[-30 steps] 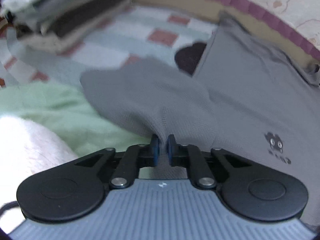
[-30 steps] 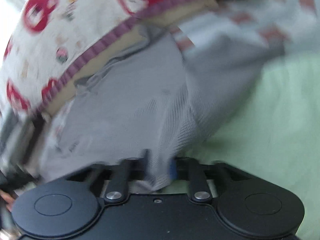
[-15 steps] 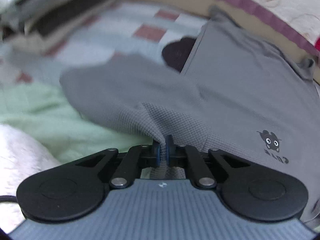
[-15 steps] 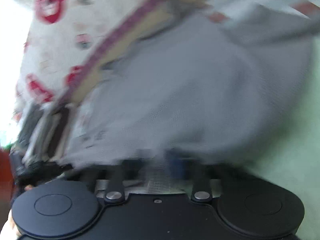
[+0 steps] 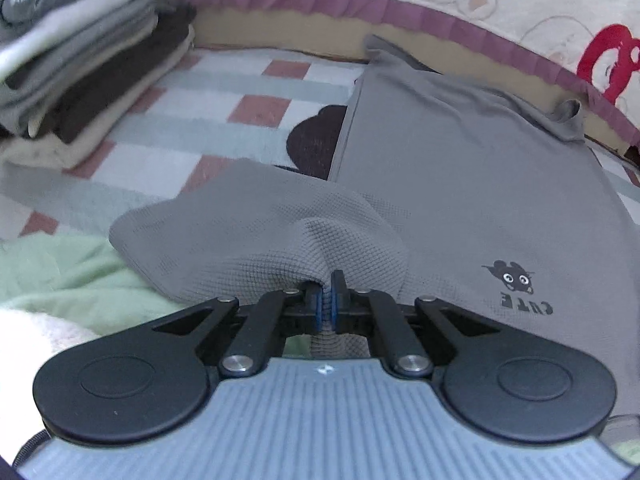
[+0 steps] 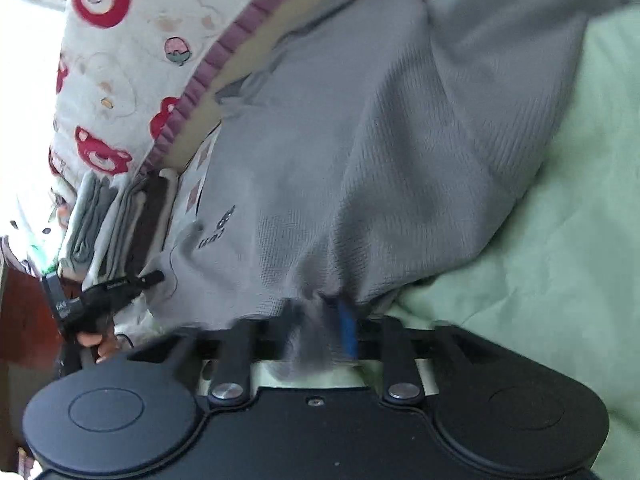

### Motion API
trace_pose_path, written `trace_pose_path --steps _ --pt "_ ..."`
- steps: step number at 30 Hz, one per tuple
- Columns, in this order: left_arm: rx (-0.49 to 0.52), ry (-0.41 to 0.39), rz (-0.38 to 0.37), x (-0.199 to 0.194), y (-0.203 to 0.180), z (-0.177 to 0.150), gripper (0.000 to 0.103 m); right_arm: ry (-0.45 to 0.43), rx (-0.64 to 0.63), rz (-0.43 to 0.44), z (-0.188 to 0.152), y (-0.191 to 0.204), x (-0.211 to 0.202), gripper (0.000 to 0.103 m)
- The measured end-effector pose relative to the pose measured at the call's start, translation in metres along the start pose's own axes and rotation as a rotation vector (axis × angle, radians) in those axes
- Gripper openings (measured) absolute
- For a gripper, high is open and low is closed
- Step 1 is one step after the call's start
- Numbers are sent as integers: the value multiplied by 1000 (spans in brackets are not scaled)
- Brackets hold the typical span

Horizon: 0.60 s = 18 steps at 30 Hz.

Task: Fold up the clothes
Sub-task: 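Grasp the shirt hem with the left gripper while the right gripper grasps it too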

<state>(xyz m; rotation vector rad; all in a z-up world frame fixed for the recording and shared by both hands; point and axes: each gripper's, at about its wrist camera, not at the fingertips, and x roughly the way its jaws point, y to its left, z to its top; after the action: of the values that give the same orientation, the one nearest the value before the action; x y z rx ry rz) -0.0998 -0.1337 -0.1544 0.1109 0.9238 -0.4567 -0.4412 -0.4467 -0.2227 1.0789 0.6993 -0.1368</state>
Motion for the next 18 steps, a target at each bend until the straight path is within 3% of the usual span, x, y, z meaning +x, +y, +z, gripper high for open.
trace_pose_path --steps 2,4,5,6,8,13,16,18 --pt "-40 20 -5 6 4 1 11 -31 27 15 -6 0 6 57" --pt "-81 54 -10 18 8 1 28 -31 33 18 -7 3 17 57" --pt "-91 67 -12 23 8 0 28 -17 -3 2 -4 8 19 39" --pt "-87 77 -10 28 7 0 27 -23 -38 -2 -1 12 19 10" --pt "-54 58 1 27 3 2 3 -38 -69 28 8 17 13 7" --pt "110 -160 69 -42 -8 9 3 -37 -183 111 25 55 -28 7" --pt "77 -205 -8 -90 5 11 3 -11 -281 127 27 79 -51 7" --pt "95 -203 -4 -107 10 3 3 41 -327 111 17 83 -57 7"
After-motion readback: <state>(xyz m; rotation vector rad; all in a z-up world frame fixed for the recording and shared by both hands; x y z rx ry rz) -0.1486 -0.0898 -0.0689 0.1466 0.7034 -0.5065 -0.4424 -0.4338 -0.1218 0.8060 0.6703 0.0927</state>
